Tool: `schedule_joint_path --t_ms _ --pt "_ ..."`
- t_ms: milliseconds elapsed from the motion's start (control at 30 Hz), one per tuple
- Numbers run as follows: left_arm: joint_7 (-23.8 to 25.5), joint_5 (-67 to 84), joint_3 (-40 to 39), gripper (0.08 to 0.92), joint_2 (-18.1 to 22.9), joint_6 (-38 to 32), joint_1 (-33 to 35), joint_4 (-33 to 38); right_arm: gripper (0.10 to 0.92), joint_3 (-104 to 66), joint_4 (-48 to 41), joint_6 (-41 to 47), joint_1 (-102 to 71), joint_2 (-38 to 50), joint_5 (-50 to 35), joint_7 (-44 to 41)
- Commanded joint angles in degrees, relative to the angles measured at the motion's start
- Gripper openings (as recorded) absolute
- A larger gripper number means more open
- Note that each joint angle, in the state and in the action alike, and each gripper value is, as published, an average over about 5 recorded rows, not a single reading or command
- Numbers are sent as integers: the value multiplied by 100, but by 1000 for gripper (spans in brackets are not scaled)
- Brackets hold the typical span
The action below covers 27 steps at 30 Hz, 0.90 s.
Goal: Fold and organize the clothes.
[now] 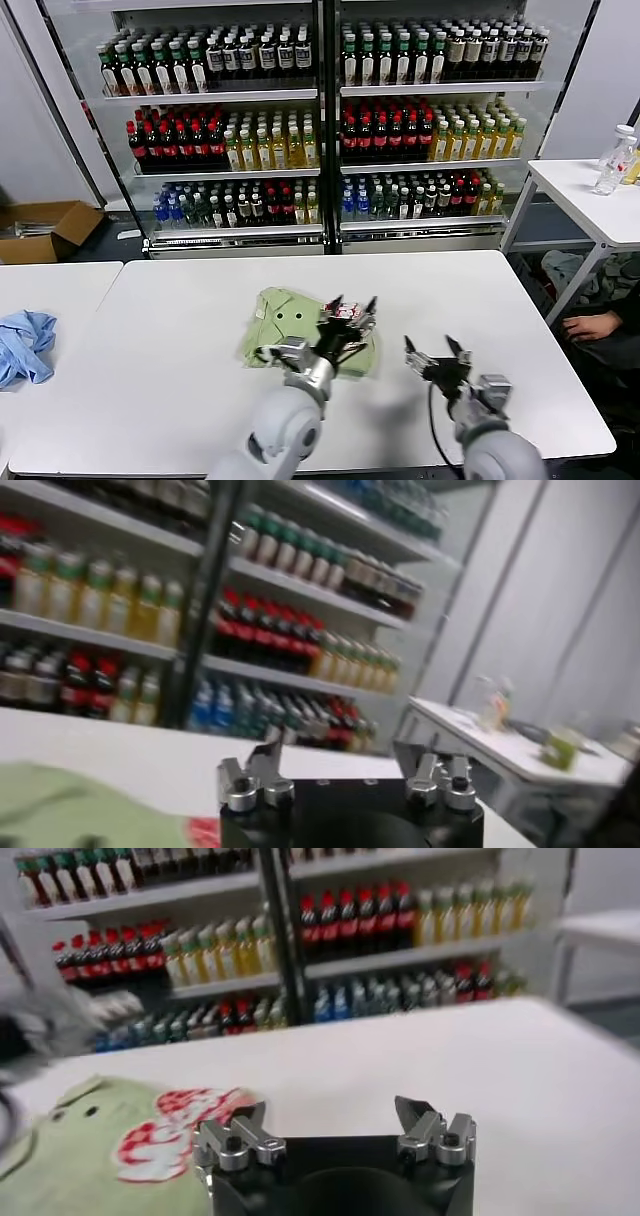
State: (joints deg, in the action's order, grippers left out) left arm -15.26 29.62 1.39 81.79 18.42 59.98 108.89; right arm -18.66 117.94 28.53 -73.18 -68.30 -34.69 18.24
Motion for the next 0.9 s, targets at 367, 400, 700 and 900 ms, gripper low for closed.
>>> schedule_joint_path --t_ms 367,400,700,900 --pt "10 260 2312 823 -802 -650 2490 1695 637 2291 -3360 457 3271 -977 -1346 1097" --pt "10 260 2301 823 -796 -648 2492 1698 611 2275 -3409 453 3320 -952 -1309 1077" --pt "27 248 2163 823 -800 -611 2452 1697 351 2124 -3767 286 3747 -579 3 -169" --pt "63 160 2126 823 -839 -607 2454 1748 203 1751 -2216 -598 2671 -1 904 -467"
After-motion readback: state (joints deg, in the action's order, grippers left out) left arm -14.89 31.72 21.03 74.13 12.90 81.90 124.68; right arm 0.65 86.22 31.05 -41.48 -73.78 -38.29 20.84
